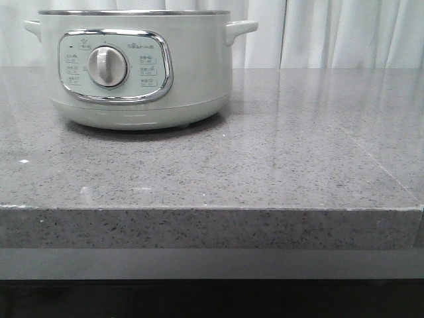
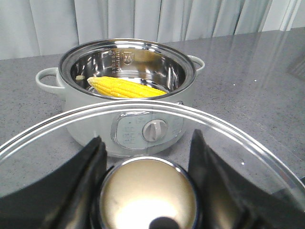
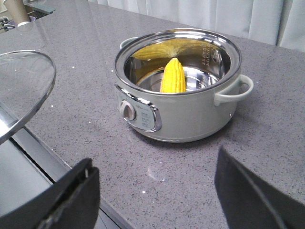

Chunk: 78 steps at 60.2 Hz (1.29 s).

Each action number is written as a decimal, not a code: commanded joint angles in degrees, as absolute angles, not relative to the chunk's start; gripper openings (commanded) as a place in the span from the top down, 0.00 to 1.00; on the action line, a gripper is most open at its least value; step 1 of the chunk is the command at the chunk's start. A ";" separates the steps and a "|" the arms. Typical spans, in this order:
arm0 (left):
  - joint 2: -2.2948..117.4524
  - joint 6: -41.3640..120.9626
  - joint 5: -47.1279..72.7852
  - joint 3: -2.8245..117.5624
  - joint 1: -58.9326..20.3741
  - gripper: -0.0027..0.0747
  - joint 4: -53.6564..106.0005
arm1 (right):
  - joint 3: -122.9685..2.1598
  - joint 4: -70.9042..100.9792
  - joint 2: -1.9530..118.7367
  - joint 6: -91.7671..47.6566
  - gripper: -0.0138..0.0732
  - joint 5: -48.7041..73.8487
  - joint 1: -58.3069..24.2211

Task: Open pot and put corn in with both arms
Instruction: 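Lower the corn into the pot and open the right gripper, then lower the glass lid back onto the pot with the left gripper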

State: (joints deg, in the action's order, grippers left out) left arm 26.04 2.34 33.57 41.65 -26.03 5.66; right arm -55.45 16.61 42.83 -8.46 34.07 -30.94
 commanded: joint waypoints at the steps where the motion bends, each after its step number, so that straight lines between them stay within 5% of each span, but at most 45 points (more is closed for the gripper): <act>1: 26.13 2.16 25.00 43.77 -26.21 0.72 6.23 | -56.69 16.95 42.53 -8.44 0.23 29.37 -30.50; 45: 26.75 2.16 17.25 43.88 -26.21 0.72 6.34 | -56.69 16.95 42.53 -8.44 0.23 29.53 -30.50; 78: 53.85 2.16 13.77 60.81 -26.21 0.72 4.00 | -56.69 16.95 42.53 -8.44 0.23 29.53 -30.50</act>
